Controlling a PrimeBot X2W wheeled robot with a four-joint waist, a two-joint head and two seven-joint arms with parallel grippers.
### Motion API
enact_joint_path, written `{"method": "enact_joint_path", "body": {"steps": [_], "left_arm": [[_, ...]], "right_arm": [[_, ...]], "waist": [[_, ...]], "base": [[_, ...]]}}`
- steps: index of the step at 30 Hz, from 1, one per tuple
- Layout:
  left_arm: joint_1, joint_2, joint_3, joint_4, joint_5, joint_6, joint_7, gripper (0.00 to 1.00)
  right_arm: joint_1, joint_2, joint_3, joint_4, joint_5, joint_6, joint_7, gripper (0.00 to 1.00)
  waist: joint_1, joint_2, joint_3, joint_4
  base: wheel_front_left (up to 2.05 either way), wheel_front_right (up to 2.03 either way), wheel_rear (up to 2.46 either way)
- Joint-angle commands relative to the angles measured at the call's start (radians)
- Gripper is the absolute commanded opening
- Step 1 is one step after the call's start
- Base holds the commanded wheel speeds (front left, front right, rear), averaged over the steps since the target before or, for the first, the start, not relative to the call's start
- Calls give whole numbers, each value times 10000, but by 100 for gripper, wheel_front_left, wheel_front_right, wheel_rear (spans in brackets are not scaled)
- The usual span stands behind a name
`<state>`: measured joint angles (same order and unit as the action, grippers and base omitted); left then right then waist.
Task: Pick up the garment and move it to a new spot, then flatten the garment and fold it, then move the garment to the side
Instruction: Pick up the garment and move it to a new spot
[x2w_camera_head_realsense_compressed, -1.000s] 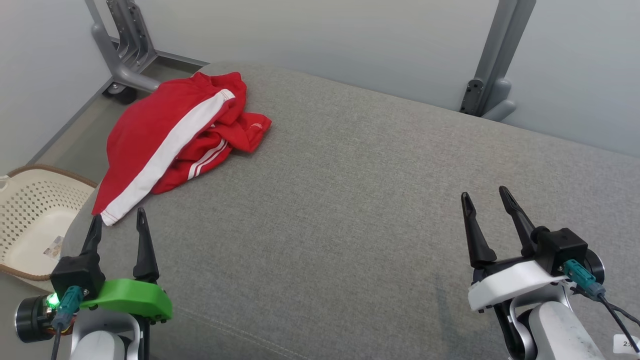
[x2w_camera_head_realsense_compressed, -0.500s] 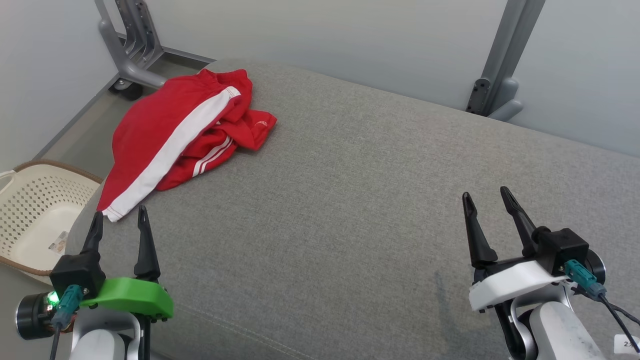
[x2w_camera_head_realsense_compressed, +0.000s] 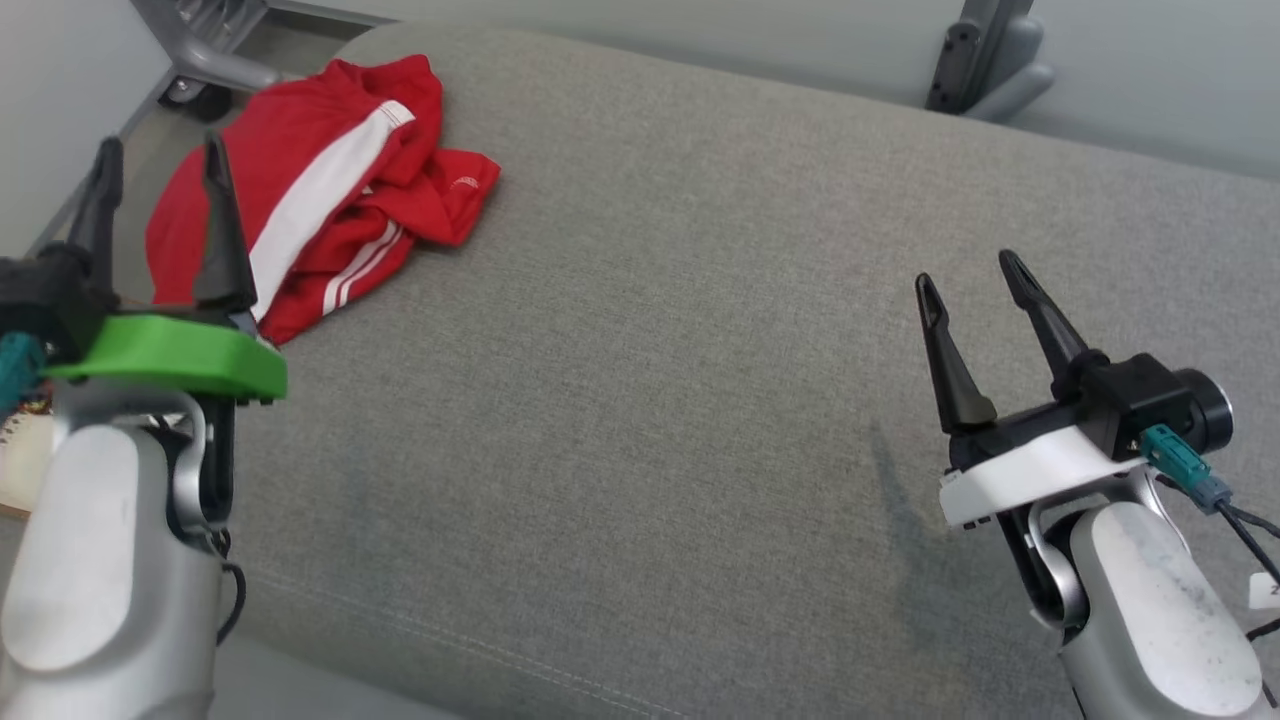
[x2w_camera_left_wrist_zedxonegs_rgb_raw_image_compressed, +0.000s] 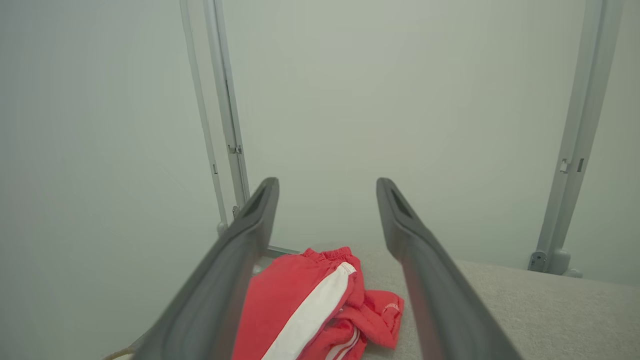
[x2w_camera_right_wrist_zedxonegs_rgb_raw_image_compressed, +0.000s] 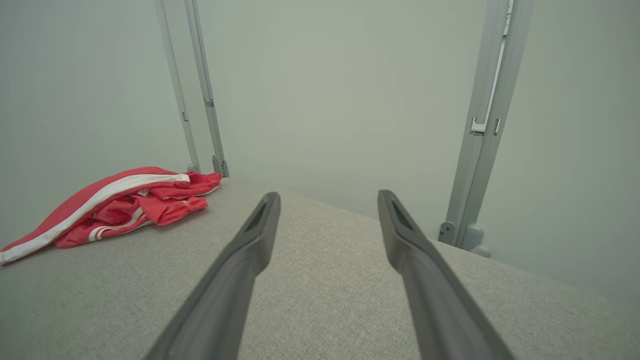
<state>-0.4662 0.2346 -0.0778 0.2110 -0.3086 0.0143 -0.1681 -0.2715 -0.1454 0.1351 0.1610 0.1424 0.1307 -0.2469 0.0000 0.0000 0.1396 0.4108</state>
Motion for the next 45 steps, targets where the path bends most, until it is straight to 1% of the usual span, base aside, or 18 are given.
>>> {"method": "enact_joint_path", "body": {"steps": [1,4,7,11,14,19,23,24,25,30,31,32,33,40,45], "left_arm": [[-474,62,15,232,-130,-129,95,100],[-1463,190,-44,1104,-358,-481,452,100],[-2341,397,-52,2345,-555,-821,827,100],[-3240,651,-46,4137,-993,-1136,1308,100],[-3739,917,-72,5343,-1172,-1282,1587,100],[-4372,1281,-37,6859,-1538,-1379,1614,100],[-4688,1489,-54,7707,-1686,-1423,1454,100],[-4847,1612,-110,8009,-1565,-1429,1212,100],[-4922,1618,-84,8163,-1584,-1425,1077,100],[-5231,1782,-118,8717,-1418,-1099,236,100],[-5295,1847,-133,8825,-1386,-1073,124,76],[-5347,1900,-132,8937,-1386,-1036,25,41],[-5393,1932,-153,9026,-1342,-991,-82,0],[-5576,2072,-224,9375,-1274,-943,-559,0],[-5493,2190,-155,9092,-1208,-848,-890,0]], "right_arm": [[-241,-143,49,-121,-80,0,50,100],[-631,-312,135,-364,-111,0,147,100],[-953,-409,280,-535,-131,0,209,100],[-1270,-436,509,-620,-92,0,219,100],[-1438,-433,587,-677,-89,0,222,100],[-1615,-474,624,-699,-81,0,231,100],[-1706,-487,635,-708,-95,0,193,100],[-1694,-495,612,-702,-97,0,185,100],[-1708,-497,607,-704,-109,0,184,100],[-1729,-510,574,-669,-116,0,216,100],[-1725,-512,580,-664,-105,0,220,100],[-1725,-517,589,-651,-93,0,220,100],[-1726,-526,593,-633,-80,0,221,100],[-1615,-464,556,-536,-16,0,229,100],[-1416,-351,489,-391,7,0,119,100]], "waist": [[0,0,1413,-817],[0,0,2103,-1130],[0,0,2651,-1437],[0,0,3169,-1827],[0,0,3466,-2038],[0,0,3896,-2222],[0,0,4129,-2284],[0,0,4209,-2268],[0,0,4241,-2257],[0,0,4257,-2189],[0,0,4241,-2181],[0,0,4223,-2179],[0,0,4203,-2177],[0,0,3994,-2153],[0,0,3549,-2183]], "base": [[0,0,0],[0,0,0],[0,0,0],[0,0,0],[0,0,0],[0,0,0],[0,0,0],[0,0,0],[0,0,0],[0,0,0],[0,0,0],[0,0,0],[0,0,0],[0,0,0],[0,0,0]]}}
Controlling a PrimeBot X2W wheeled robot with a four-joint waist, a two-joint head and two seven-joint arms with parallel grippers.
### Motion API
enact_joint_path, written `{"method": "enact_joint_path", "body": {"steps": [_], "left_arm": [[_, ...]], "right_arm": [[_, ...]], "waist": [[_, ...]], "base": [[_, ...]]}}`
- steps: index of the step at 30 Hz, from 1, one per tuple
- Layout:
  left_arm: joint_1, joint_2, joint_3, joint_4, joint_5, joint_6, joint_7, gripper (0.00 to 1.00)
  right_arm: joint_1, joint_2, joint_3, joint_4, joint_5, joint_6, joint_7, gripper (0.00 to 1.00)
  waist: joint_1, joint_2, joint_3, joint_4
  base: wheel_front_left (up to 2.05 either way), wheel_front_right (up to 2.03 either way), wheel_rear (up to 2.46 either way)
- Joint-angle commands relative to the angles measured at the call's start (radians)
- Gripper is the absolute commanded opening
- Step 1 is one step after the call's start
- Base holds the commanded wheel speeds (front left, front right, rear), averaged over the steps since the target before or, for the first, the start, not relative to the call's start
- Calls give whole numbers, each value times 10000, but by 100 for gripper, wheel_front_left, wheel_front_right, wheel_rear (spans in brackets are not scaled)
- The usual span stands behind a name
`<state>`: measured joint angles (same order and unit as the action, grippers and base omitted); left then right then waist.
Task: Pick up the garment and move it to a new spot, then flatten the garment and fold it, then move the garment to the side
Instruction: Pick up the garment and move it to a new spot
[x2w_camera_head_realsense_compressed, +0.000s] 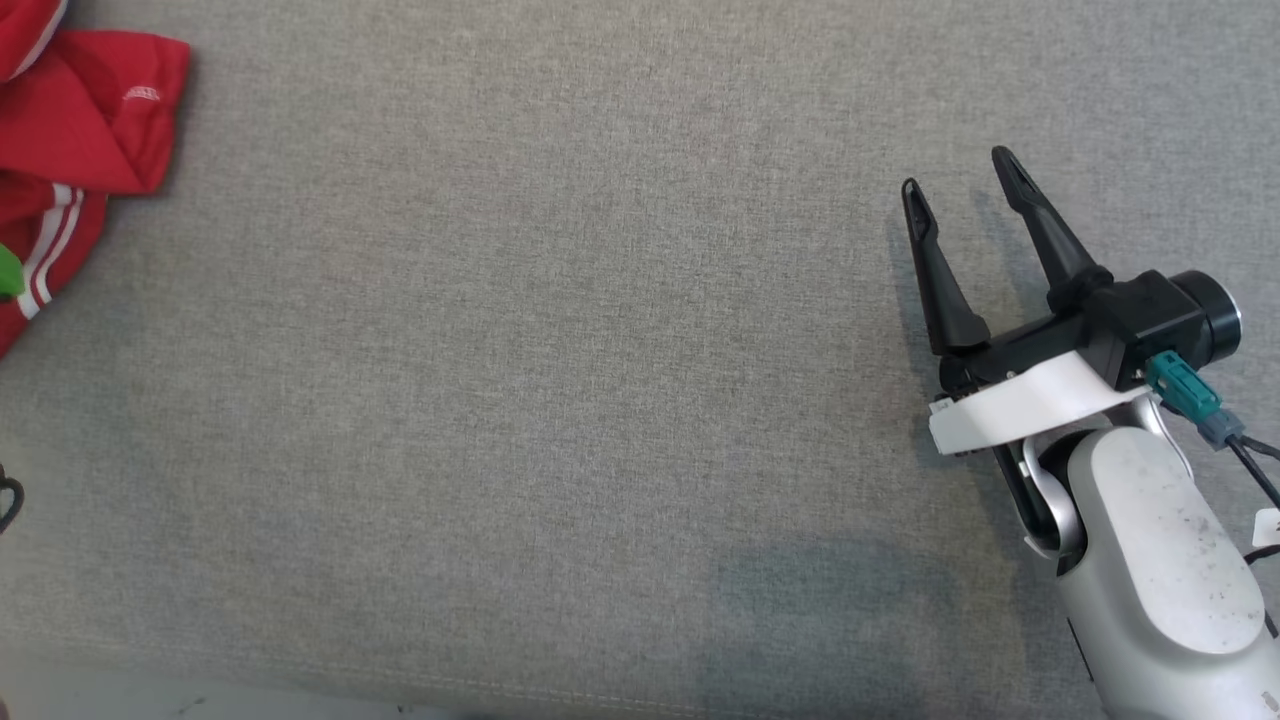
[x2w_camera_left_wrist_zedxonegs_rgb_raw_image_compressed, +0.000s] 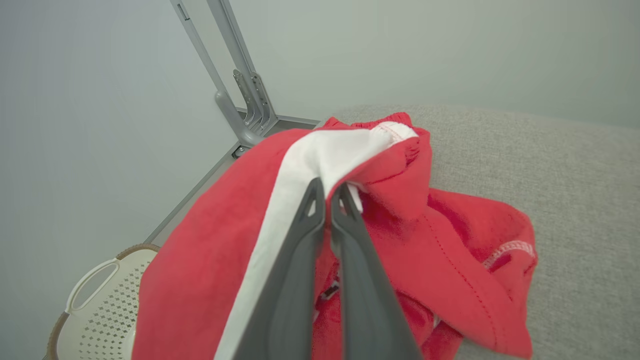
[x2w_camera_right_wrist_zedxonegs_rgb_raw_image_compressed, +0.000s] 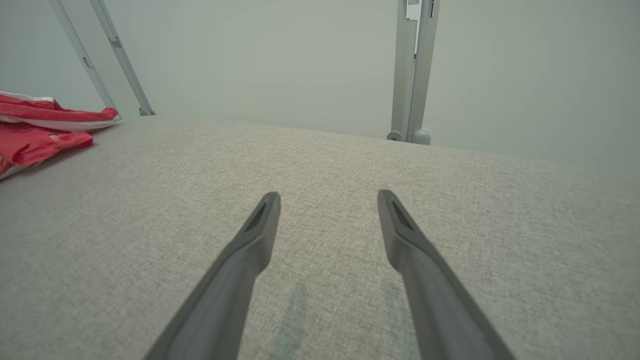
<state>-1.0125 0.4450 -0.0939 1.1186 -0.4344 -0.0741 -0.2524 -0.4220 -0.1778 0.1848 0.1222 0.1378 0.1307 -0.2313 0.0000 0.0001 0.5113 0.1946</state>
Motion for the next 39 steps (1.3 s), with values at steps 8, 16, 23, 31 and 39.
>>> {"method": "enact_joint_path", "body": {"steps": [8,16,23,31,39], "left_arm": [[1324,59,524,-2479,315,437,-115,0],[3986,-261,931,-6226,501,1120,-120,0],[6580,-415,1123,-10148,517,2071,641,0],[8023,-498,728,-13355,835,2664,1765,0],[7335,-745,-614,-14027,1114,2178,2300,0]], "right_arm": [[582,321,-305,302,111,0,-250,100],[1202,633,-611,346,94,0,-343,100],[1742,838,-1006,185,75,0,-354,100],[1920,978,-1107,-16,45,0,-366,100],[1792,1111,-1072,-185,178,0,-357,100]], "waist": [[0,-1,-1513,-143],[0,-1,-2648,-458],[0,-1,-3174,-874],[0,-1,-3288,-1755],[0,-1,-3169,-3061]], "base": [[0,0,0],[0,0,0],[0,0,0],[0,0,0],[0,0,0]]}}
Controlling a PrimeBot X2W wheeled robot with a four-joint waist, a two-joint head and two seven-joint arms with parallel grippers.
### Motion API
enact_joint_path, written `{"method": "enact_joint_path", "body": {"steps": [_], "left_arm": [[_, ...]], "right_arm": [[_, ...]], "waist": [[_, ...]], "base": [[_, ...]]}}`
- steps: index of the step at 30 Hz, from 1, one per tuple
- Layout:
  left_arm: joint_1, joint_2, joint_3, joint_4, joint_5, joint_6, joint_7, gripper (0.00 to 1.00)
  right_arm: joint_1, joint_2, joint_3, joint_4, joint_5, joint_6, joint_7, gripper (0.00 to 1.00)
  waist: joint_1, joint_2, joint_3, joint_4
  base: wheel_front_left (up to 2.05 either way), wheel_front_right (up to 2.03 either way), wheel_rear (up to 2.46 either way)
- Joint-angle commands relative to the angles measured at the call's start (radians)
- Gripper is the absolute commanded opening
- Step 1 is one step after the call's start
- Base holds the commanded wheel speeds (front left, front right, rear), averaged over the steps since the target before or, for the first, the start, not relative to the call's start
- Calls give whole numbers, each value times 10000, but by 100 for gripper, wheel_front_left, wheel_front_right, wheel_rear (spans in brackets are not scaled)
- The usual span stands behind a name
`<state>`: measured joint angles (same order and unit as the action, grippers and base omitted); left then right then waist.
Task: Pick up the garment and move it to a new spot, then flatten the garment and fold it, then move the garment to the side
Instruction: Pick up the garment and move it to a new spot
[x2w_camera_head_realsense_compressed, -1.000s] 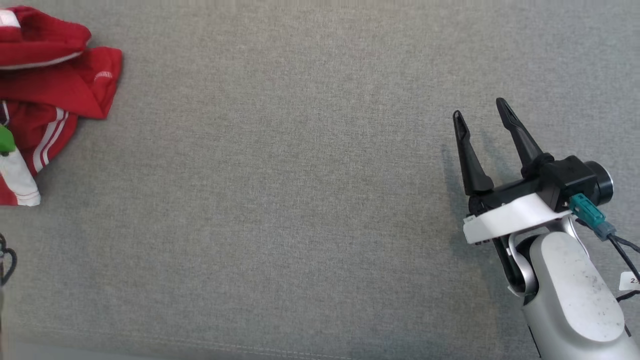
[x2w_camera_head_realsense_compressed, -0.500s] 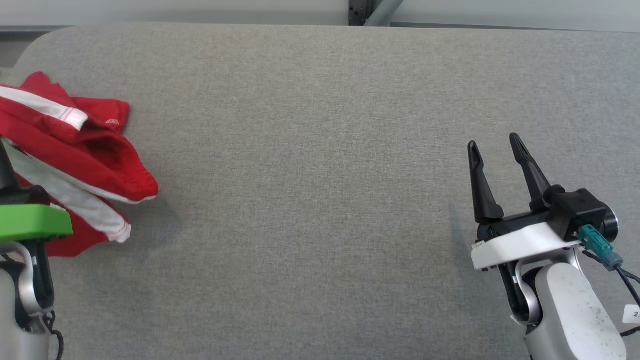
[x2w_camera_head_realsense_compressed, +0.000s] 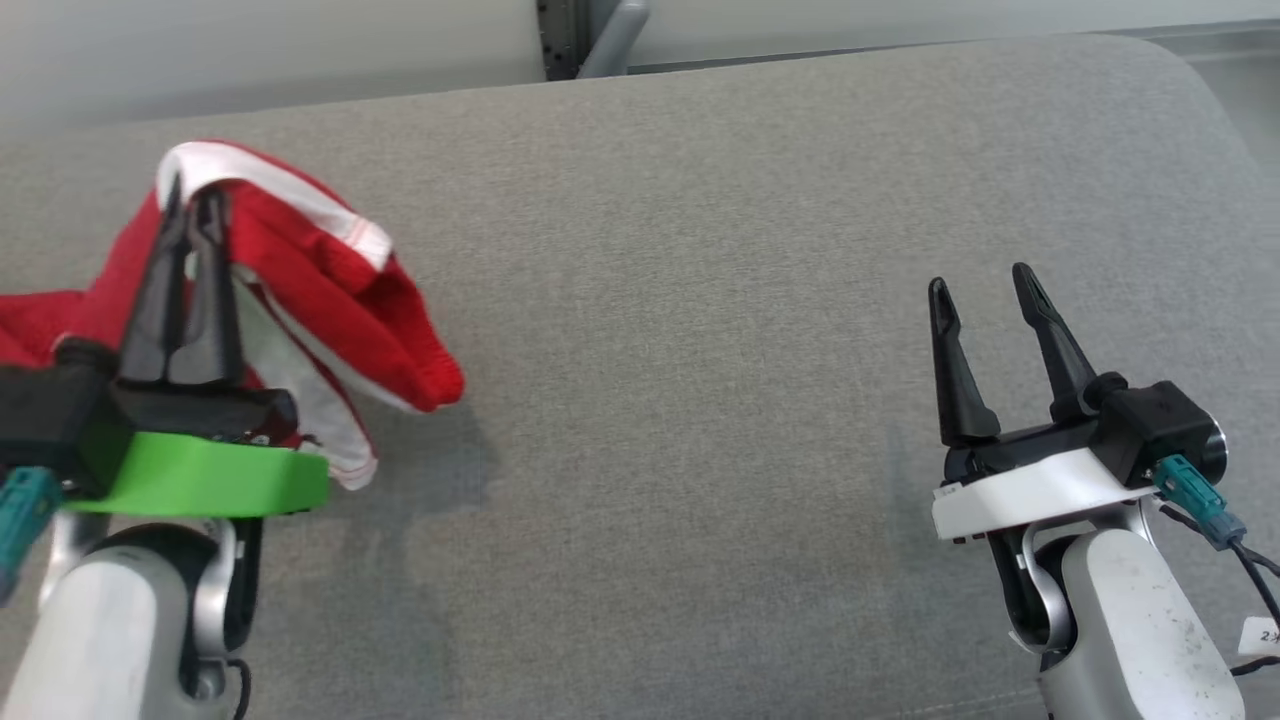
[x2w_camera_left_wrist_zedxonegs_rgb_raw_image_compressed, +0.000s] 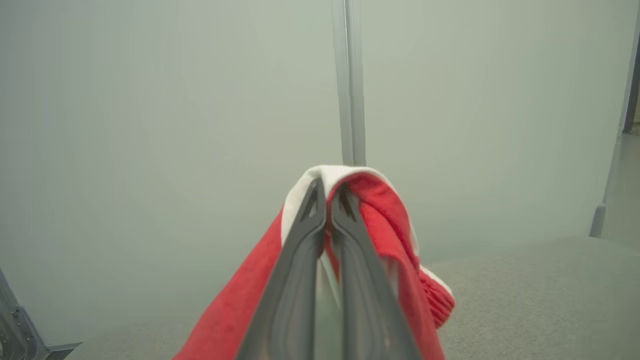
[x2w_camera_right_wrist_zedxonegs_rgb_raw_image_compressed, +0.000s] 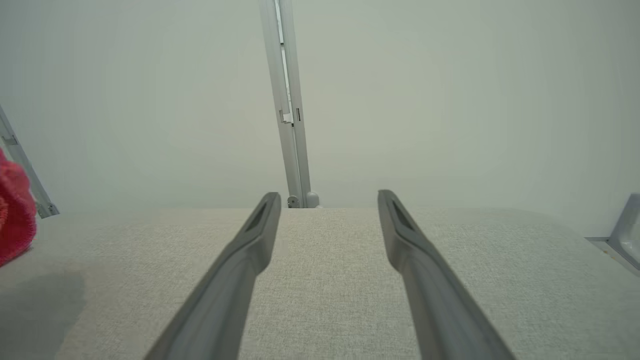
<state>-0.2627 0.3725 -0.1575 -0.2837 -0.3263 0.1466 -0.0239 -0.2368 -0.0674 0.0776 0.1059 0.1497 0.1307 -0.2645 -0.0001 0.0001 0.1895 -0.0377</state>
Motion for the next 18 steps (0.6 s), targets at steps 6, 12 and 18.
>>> {"method": "enact_joint_path", "body": {"steps": [6,12,18], "left_arm": [[-1209,-523,-1647,879,337,-869,381,0],[-1901,-1201,-3313,2495,672,-1710,627,0],[-2177,-1727,-4203,4219,808,-2092,514,0]], "right_arm": [[-54,85,-79,-155,167,1,-25,100],[21,151,-109,-230,401,1,-20,100],[-24,160,-97,-293,712,1,-20,100]], "waist": [[1,-1,395,-1807],[1,-1,925,-2436],[1,-1,1259,-2604]], "base": [[0,0,0],[0,0,0],[0,0,0]]}}
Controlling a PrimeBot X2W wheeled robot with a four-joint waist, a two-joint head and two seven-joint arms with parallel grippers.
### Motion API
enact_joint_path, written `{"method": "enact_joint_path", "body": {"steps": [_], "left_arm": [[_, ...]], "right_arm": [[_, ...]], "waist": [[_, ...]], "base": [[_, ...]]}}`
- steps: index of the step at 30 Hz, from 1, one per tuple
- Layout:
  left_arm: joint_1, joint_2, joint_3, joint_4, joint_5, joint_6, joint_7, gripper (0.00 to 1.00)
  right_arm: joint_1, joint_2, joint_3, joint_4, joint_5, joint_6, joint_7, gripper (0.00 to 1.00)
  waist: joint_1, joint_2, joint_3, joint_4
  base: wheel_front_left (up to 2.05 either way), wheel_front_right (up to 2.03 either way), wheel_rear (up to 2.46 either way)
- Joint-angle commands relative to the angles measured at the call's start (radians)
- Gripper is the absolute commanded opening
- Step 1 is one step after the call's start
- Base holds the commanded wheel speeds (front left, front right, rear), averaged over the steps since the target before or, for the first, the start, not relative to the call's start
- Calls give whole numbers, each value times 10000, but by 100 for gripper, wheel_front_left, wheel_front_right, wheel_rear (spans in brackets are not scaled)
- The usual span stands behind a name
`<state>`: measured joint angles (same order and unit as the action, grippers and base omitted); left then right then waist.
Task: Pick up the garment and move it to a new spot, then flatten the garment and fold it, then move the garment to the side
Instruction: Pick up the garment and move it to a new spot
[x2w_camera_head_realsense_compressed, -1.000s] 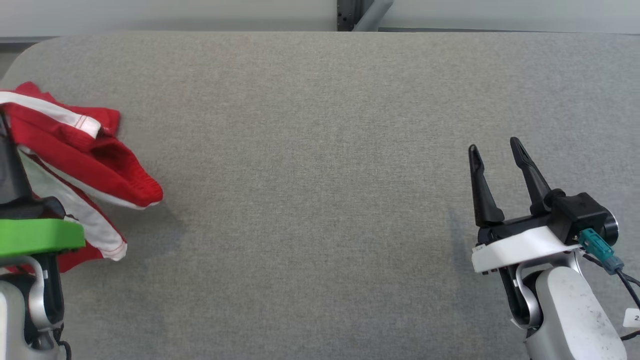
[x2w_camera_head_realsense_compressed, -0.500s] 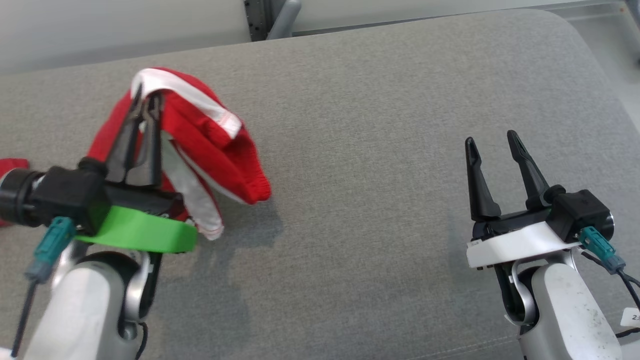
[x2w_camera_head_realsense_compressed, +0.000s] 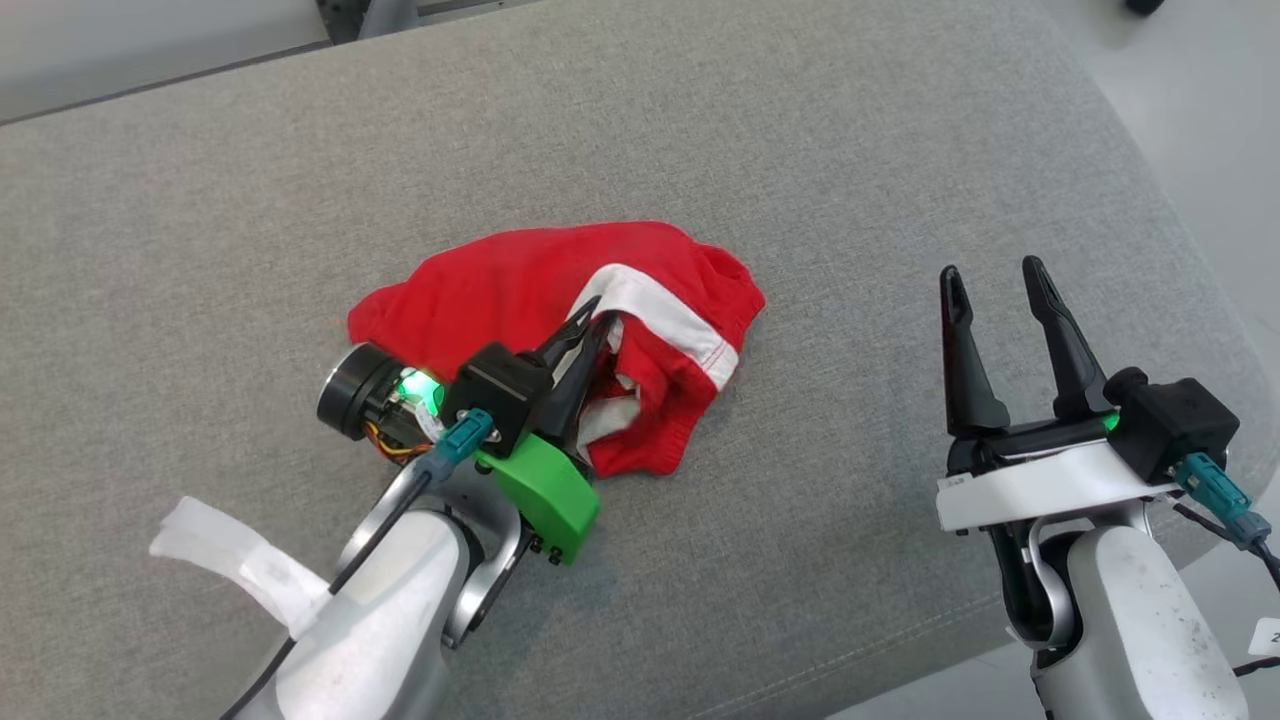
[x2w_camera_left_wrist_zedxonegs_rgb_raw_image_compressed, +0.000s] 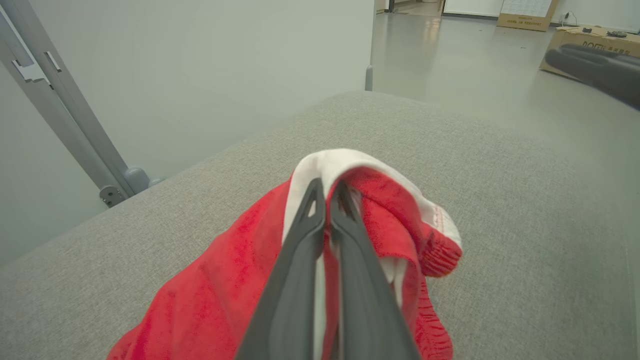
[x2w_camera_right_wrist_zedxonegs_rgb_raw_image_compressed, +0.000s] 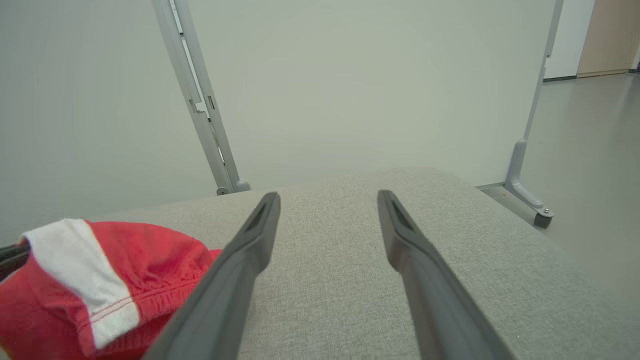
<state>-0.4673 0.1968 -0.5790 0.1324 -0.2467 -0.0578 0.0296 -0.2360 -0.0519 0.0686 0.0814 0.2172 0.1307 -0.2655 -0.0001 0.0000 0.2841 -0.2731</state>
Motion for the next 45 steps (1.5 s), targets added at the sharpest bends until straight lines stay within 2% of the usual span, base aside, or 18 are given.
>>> {"method": "enact_joint_path", "body": {"steps": [1,6,7,8,9,14,20,31,38,45], "left_arm": [[-159,-67,-57,281,6,-75,-79,0],[-331,-305,-238,1329,-153,-200,-338,0],[-366,-386,-258,1482,-210,-215,-436,7],[-376,-452,-245,1619,-253,-199,-527,71],[-388,-484,-243,1720,-243,-150,-655,100],[70,-781,-49,1787,-688,-59,-1525,100],[752,-650,502,1358,-1109,341,-2264,100],[1733,-39,2207,672,-1710,1249,-2846,100],[2436,495,2940,261,-1710,1402,-2910,100],[3211,769,3099,-212,-1646,1464,-2923,100]], "right_arm": [[-34,5,-15,-47,78,1,-10,100],[-115,6,13,-26,179,1,-11,100],[-120,5,3,-1,170,1,-11,100],[-124,4,12,25,163,1,-11,100],[-131,4,18,50,135,1,-11,100],[-119,0,1,194,-52,1,-11,100],[67,-4,3,339,-255,1,-11,100],[336,-23,4,512,-559,1,-11,100],[627,-178,48,667,-630,1,-11,100],[1021,-275,104,658,-647,1,163,100]], "waist": [[1,0,347,-230],[1,0,431,22],[1,0,429,108],[1,0,413,200],[1,0,390,297],[1,0,53,881],[1,0,-451,1471],[1,0,-1125,2158],[1,0,-1619,2394],[1,0,-2105,2442]], "base": [[0,0,0],[0,0,0],[0,0,0],[0,0,0],[0,0,0],[0,0,0],[0,0,0],[0,0,0],[0,0,0],[0,0,0]]}}
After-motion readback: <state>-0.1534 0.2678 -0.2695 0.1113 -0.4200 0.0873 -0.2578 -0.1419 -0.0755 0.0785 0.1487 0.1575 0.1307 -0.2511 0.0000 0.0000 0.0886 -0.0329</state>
